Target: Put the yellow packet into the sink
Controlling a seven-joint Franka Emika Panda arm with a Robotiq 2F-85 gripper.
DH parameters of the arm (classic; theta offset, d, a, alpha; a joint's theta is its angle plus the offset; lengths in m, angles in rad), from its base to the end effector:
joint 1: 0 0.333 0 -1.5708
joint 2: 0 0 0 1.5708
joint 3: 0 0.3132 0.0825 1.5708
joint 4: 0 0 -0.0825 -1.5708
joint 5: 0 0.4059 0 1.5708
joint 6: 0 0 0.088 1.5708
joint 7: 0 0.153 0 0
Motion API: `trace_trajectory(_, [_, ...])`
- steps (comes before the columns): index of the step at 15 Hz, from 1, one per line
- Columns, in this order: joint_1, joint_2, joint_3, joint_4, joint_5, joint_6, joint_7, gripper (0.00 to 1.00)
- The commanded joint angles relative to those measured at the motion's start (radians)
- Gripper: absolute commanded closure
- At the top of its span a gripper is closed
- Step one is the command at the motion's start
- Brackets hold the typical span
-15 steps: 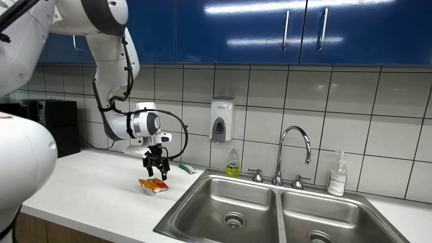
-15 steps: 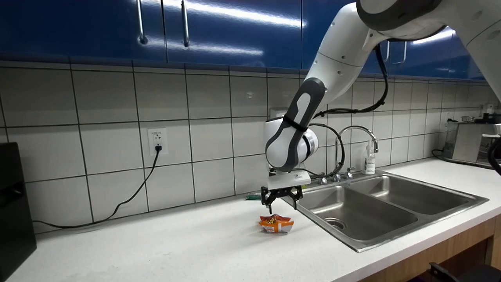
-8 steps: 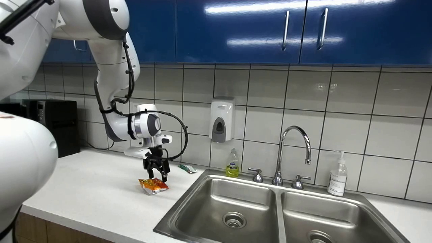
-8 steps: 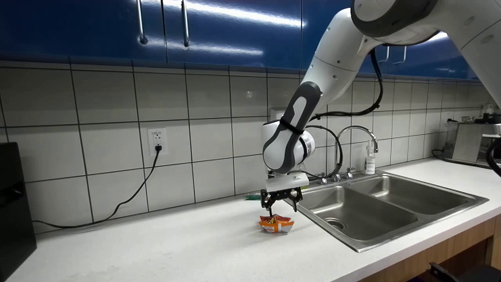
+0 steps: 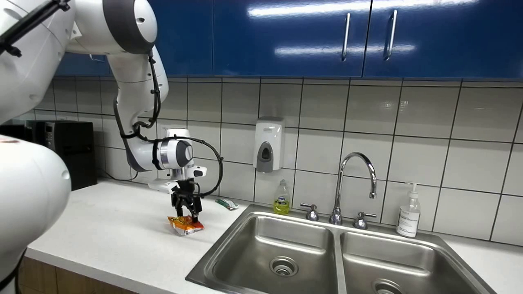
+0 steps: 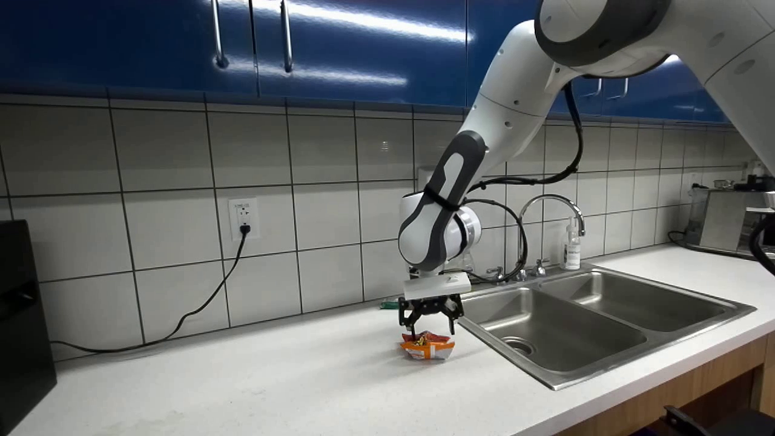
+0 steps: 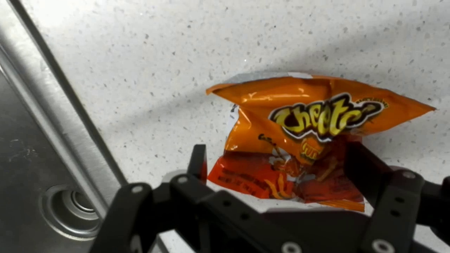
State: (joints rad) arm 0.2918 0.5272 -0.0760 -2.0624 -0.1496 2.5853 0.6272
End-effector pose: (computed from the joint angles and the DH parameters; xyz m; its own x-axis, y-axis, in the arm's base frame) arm 0.5865 0.1251 0.1074 0.9619 -0.2672 0.0577 -0.2719 -0.9570 0.1015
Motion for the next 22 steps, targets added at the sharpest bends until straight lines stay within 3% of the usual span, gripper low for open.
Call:
trace_trajectory(1, [0.007, 0.017, 0.003, 0.039, 0.033, -0.031, 0.019, 0.0])
trace_trajectory(12, [0.008, 0.044, -0.007, 0.07, 0.057, -0.033, 0.02, 0.03])
trace_trajectory(13, [0.006, 0.045, -0.006, 0.071, 0.06, -0.032, 0.017, 0.26])
trace_trajectory(15, [0.004, 0.047, -0.005, 0.072, 0.061, -0.032, 0.013, 0.31])
trace_trajectory(22, [-0.003, 0.054, -0.002, 0.078, 0.076, -0.039, 0.004, 0.87])
